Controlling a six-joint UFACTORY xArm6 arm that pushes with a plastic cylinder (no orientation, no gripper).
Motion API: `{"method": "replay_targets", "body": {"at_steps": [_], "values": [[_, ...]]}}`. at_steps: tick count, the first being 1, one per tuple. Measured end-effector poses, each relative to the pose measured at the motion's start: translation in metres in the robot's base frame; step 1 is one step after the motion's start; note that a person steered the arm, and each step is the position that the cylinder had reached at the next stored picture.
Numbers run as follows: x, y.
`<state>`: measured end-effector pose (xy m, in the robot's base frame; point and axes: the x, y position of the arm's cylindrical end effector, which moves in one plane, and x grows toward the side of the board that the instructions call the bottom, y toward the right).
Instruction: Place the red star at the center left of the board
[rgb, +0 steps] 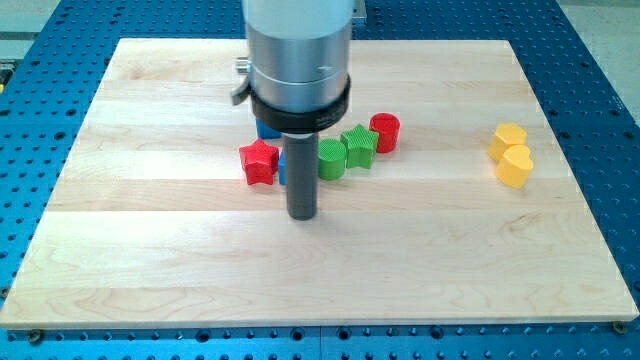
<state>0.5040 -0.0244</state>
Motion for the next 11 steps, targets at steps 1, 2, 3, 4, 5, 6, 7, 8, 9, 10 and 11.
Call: {"method": "replay_targets", "body": {"at_steps": [1, 2, 3, 4, 5, 6, 7, 8, 9, 10, 11], "values": [[0.0, 0.0], [-0.008, 0.013], [-0.033, 0.013], [-0.057, -0.009], [-0.059, -0.064], [-0.066, -0.123], [-0.047, -0.139], [-0.078, -0.168], [-0.096, -0.188], [-0.034, -0.11], [0.004, 0.008]]}}
